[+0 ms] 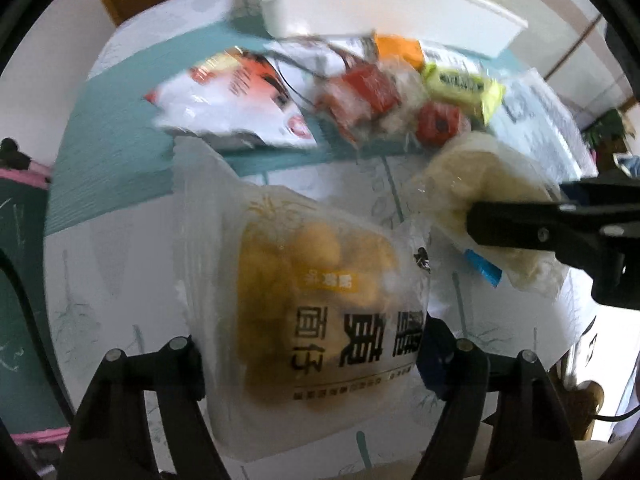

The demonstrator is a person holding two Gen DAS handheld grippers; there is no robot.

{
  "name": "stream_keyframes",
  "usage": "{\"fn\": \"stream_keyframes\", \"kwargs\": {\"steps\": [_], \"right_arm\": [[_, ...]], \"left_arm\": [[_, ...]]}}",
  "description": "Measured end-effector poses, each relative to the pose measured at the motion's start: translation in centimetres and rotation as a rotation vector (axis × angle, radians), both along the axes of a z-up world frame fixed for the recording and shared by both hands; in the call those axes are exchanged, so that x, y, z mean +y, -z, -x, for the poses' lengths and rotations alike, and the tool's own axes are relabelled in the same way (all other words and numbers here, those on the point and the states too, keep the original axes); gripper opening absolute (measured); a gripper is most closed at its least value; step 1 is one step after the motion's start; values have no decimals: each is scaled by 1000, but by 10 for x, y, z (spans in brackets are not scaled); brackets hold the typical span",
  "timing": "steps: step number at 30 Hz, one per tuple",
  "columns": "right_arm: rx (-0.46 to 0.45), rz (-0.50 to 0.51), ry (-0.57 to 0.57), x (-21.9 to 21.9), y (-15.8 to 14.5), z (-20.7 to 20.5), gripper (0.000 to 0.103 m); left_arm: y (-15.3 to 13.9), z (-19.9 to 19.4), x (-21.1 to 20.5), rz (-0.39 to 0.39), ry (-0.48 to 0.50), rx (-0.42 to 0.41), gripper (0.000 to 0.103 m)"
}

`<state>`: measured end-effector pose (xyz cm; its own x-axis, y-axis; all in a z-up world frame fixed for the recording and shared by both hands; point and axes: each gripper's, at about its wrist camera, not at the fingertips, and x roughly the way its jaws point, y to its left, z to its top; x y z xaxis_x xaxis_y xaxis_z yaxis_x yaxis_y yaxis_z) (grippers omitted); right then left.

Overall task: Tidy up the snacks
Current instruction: 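Grasp the clear boxed cake pack with the left tool while the right tool grasps a puffed-snack bag, then carry both packs into the white tray and open both tools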

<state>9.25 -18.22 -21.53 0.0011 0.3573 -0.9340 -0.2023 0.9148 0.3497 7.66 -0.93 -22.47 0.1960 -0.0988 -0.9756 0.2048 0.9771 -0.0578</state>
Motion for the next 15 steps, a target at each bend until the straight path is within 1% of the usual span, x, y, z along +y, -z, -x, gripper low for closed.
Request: {"fn": "stream_keyframes", "kwargs": {"steps": [4, 9, 11, 15], "right_arm": [[-36, -29, 13, -9, -21, -1, 42], [-114, -75, 43, -24, -60, -11, 42], [-152, -89, 59, -30, -77, -19, 42], [-229, -97, 88, -40, -107, -37, 42]], "left_arm": [[-40, -7, 2, -10, -10, -70, 76], [-87, -28, 3, -17, -6, -164, 76], [-103, -27, 8, -14, -1, -204, 76], [-132, -59, -4, -12, 26, -280, 77]]}}
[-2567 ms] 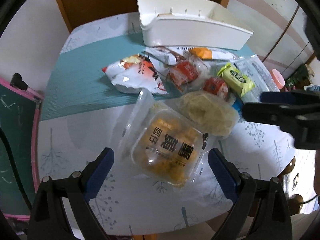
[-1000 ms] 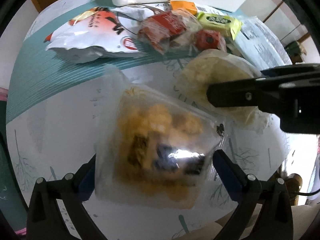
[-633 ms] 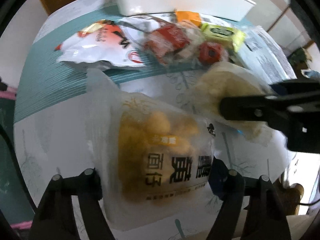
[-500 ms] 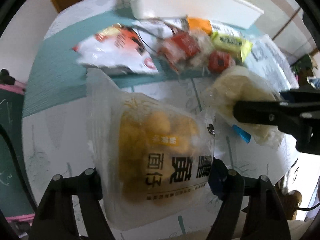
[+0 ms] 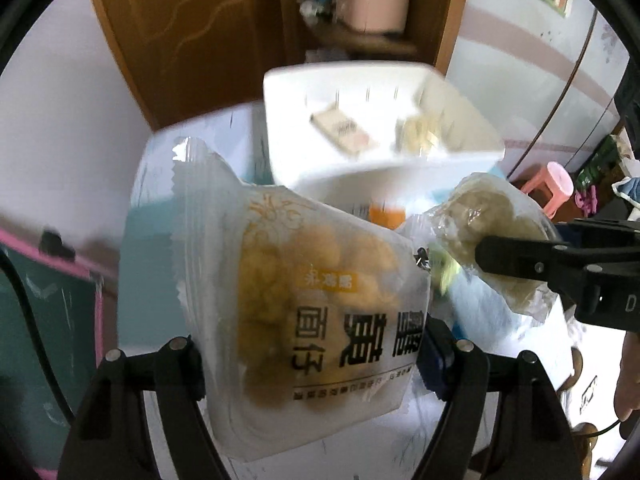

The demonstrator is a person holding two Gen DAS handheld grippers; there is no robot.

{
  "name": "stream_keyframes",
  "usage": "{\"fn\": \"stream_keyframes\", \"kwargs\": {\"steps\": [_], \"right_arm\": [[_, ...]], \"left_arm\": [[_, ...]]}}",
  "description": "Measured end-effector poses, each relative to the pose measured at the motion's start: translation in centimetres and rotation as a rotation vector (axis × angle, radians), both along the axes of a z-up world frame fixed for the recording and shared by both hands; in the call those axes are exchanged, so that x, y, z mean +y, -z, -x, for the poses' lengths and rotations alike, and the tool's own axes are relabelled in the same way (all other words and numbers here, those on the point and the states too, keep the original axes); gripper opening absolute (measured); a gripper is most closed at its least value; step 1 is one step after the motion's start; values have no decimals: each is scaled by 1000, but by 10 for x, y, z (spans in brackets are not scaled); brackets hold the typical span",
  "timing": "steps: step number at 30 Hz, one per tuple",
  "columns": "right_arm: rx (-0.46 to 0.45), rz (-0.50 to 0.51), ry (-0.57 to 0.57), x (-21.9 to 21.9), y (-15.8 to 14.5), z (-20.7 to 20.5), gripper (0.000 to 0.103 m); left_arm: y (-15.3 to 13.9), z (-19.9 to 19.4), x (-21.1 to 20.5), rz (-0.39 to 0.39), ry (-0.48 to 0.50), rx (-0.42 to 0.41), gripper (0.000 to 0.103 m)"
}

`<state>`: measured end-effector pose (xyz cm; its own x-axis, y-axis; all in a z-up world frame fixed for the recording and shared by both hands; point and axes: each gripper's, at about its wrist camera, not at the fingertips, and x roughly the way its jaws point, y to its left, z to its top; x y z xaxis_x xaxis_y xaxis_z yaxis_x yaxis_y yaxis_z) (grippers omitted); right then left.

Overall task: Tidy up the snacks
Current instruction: 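Carry both packs into the white tray and open both tools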

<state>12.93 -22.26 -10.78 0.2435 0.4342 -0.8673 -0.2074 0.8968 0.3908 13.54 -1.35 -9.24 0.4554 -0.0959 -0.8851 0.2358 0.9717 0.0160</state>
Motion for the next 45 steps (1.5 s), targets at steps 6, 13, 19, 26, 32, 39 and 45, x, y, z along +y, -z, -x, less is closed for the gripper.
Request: {"fn": "stream_keyframes", "kwargs": {"steps": [6, 13, 19, 26, 32, 39, 45], "right_arm": [[-99, 21, 76, -18, -37, -44, 42], [-140, 60, 210, -47, -46, -100, 42], [-143, 60, 304, -64, -35, -136, 42], [-75, 67, 352, -69, 0, -171, 42], [-21, 71, 364, -69, 22, -187, 43], [33, 78, 370, -65, 32, -191, 45], [52, 95, 388, -65, 36, -188, 68]], "left_arm": [[-34, -63, -22, 12, 11, -97, 77], [-52, -132, -25, 175, -1, -102, 77], [-33, -182, -30, 191, -25, -68, 77], [15, -219, -48, 209, -25, 32, 78], [37, -237, -45, 300, -46, 132, 78], [41, -249, -38, 311, -72, 163, 81], [32, -248, -31, 334, -112, 145, 101]]}}
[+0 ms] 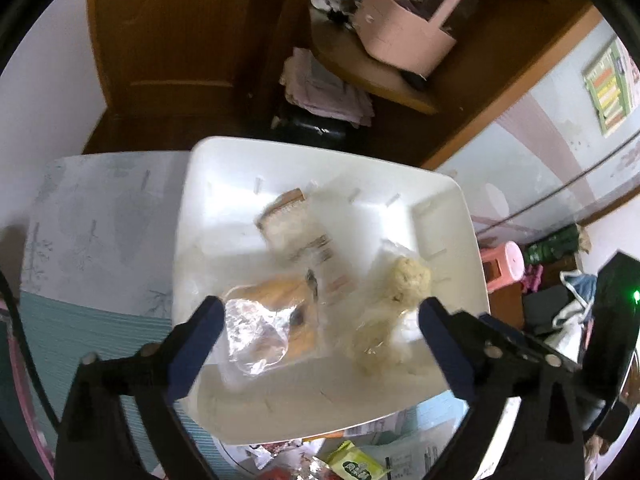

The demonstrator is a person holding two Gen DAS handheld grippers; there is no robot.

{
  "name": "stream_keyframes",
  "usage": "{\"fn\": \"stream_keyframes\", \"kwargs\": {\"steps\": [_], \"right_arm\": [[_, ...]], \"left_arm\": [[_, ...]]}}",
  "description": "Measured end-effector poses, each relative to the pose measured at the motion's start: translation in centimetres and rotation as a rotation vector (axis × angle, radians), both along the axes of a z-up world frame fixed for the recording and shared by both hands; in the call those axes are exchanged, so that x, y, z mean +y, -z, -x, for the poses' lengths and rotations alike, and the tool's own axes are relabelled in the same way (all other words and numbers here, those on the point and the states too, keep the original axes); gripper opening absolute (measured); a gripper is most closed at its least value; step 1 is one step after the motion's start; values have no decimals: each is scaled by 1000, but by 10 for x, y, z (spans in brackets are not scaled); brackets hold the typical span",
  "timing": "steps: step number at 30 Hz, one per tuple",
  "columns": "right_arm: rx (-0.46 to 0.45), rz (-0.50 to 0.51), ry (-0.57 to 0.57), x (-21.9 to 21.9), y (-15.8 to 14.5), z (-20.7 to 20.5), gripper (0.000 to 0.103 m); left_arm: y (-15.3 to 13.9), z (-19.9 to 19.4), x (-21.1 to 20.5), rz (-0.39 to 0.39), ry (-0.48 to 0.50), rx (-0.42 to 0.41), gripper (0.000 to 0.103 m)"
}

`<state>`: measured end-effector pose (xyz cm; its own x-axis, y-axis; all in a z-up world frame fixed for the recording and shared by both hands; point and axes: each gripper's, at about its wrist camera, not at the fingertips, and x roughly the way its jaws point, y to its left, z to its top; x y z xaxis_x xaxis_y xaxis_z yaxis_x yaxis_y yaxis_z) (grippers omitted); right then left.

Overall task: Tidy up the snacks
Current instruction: 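Carry both packs into the white tray and open both tools, then move both tools back over the remaining snacks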

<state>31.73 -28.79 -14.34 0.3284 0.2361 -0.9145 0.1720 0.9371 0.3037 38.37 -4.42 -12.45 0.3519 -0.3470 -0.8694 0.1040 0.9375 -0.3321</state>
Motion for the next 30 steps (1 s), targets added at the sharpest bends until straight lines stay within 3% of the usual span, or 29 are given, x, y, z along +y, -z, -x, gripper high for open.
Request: {"fn": "stream_keyframes", "kwargs": {"steps": [11, 20, 30], "right_arm": [[-30, 8, -15, 1, -18, 27, 69], [-80, 29, -46, 6, -46, 70, 69], [-157, 80, -115, 18, -77, 128, 69]], "left_arm": [[-39, 37, 15, -92, -12, -98, 102], [-74, 99, 26, -156, 6, -168, 102], [-97, 177, 49, -154, -16, -216, 102]]}}
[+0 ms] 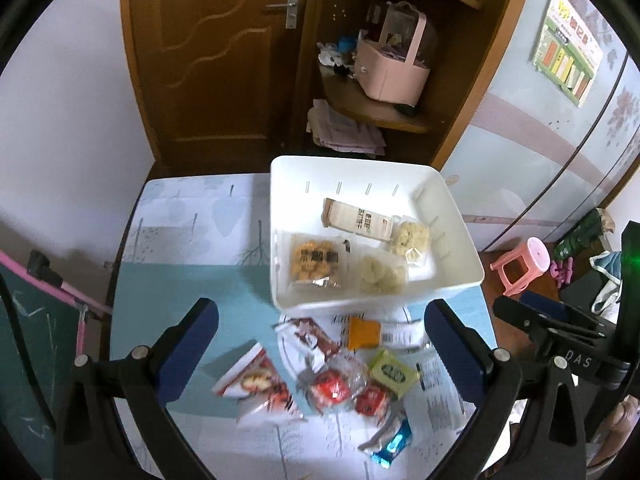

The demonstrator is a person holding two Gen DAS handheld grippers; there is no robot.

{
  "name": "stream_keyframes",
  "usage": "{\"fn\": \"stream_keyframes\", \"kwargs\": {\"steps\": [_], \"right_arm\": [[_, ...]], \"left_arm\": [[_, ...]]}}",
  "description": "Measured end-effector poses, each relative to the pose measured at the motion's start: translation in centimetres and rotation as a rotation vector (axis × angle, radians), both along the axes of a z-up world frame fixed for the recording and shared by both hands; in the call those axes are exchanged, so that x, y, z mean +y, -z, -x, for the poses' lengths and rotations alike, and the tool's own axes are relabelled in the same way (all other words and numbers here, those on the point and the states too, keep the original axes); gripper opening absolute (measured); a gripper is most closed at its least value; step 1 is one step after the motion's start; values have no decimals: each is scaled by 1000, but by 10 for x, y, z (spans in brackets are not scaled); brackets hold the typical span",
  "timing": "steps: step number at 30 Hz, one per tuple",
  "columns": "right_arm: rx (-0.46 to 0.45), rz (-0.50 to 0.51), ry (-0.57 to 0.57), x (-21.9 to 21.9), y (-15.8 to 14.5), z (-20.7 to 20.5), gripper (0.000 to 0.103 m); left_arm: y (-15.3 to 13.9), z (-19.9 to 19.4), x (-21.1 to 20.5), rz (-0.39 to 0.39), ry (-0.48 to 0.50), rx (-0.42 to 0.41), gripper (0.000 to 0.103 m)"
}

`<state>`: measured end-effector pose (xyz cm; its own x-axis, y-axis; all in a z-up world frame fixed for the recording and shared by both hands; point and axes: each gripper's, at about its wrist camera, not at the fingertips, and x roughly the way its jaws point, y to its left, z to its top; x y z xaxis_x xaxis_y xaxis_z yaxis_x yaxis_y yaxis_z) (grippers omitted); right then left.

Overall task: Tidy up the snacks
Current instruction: 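Move both tools back over the remaining snacks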

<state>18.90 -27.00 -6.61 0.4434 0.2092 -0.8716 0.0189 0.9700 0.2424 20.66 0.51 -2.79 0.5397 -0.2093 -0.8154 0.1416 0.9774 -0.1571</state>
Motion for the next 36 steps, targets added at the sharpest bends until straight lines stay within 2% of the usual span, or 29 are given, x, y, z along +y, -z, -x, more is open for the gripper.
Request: {"fn": "stream_keyframes", "kwargs": {"steps": [9, 13, 17, 21, 29, 36], "right_arm": [[-24, 40, -32, -4, -5, 46, 70], [-14, 30, -43, -9, 0, 63, 80], [-13, 44, -49, -14, 10, 72, 82], [41, 52, -39, -23, 32, 77, 82], [144, 46, -32, -31, 81, 79, 82], [206, 37, -39, -29, 112, 75, 82]], "left_arm": [[1, 55, 16, -7, -46, -26, 102], [13, 73, 23, -5, -76, -2, 102], [32, 83, 26, -44, -94, 27, 102], [54, 83, 29, -78, -114, 57, 102], [106, 68, 35, -86, -139, 170, 102], [142, 46, 39, -49, -140, 257, 102]]}}
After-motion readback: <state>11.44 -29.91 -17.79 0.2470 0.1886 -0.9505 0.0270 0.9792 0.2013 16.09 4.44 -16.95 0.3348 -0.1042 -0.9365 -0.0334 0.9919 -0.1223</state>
